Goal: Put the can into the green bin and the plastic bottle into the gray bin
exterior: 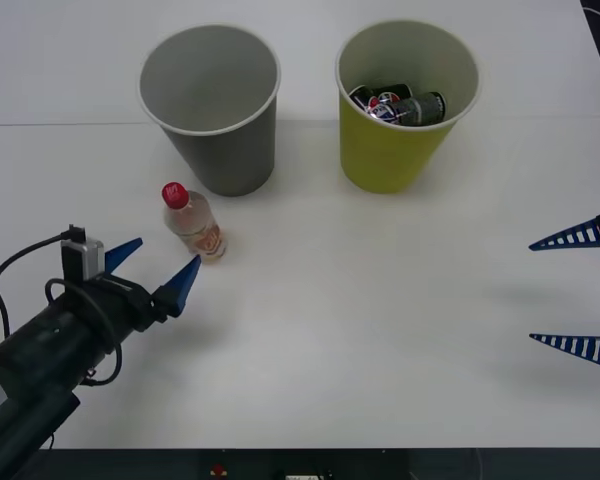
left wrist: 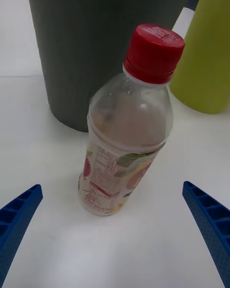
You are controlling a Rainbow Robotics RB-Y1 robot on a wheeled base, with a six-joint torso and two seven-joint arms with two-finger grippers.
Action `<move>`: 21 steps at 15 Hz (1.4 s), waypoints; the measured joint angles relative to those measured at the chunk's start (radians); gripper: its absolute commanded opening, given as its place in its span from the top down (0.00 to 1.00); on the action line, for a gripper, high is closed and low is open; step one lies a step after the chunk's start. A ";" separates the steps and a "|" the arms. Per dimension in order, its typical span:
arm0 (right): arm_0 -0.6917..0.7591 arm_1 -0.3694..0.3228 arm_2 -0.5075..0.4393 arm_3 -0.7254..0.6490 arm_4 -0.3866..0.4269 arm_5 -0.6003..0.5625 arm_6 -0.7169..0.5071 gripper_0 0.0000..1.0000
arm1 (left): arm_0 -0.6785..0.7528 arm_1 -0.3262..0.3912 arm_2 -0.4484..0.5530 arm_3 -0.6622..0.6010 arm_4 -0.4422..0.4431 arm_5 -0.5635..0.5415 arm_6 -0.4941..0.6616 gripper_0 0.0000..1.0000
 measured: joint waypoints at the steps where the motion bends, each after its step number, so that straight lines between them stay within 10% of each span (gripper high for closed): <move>1: 0.000 0.000 0.000 0.000 0.000 0.000 0.000 0.00 | -0.022 -0.015 -0.011 0.023 -0.012 0.002 0.004 0.00; 16: 0.000 0.000 0.000 0.000 0.000 0.000 0.000 0.00 | -0.264 -0.164 -0.101 0.247 -0.075 0.038 0.014 0.00; 17: 0.000 0.000 0.000 0.000 0.000 0.000 0.000 0.00 | -0.269 -0.168 -0.101 0.253 -0.076 0.038 0.015 0.06; 19: 0.000 0.000 0.000 0.000 0.000 0.000 0.000 0.00 | -0.272 -0.171 -0.101 0.256 -0.077 0.038 0.015 1.00; 21: 0.000 0.000 0.000 0.000 0.000 0.000 0.000 0.00 | -0.272 -0.170 -0.101 0.256 -0.088 0.039 0.014 1.00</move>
